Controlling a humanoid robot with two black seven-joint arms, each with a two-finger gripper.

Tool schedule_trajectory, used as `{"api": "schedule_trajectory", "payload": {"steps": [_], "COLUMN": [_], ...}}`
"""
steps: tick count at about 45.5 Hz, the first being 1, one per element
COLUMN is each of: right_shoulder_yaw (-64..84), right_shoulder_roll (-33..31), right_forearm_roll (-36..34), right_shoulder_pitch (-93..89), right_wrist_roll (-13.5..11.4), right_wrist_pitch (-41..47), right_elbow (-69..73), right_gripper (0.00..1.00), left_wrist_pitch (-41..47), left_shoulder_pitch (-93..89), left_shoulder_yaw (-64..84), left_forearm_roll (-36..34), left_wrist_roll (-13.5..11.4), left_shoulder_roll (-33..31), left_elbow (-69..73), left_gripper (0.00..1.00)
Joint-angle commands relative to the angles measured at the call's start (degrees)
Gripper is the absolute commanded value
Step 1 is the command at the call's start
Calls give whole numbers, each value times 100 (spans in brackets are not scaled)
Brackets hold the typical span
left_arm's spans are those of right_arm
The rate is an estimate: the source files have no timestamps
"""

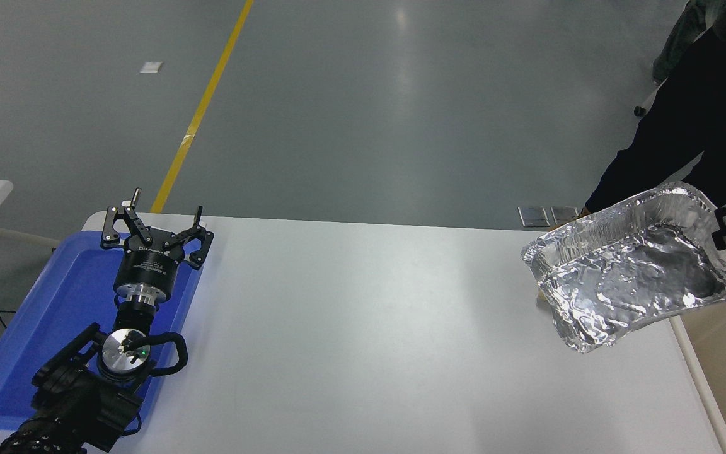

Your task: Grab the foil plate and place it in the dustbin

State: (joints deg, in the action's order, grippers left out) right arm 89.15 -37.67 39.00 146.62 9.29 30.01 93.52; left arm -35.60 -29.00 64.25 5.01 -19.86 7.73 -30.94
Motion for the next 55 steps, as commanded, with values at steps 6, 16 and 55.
{"api": "schedule_trajectory", "payload": {"steps": [6, 16, 55], "right_shoulder_yaw": [163, 436, -2331], "right_shoulder_roll": [22, 5, -2588], "right_forearm_roll": [11, 151, 2665], "right_shoulder_pitch": [122, 78, -3225], "right_wrist_roll": [-59, -112, -86], "right_wrist_pitch": [40, -31, -215], "right_elbow": [-53, -317, -2918], "right_gripper": [0, 0, 0], "left_wrist_pitch": [0, 0, 9], "left_shoulder_pitch": [0, 0, 0], "left_shoulder_yaw": [0, 0, 0], "left_forearm_roll": [9, 9, 18], "left_wrist_roll": [-9, 0, -9], "left_shoulder_roll": [0, 0, 0], "left_elbow": [0, 0, 9], "left_gripper": [100, 100, 100]}}
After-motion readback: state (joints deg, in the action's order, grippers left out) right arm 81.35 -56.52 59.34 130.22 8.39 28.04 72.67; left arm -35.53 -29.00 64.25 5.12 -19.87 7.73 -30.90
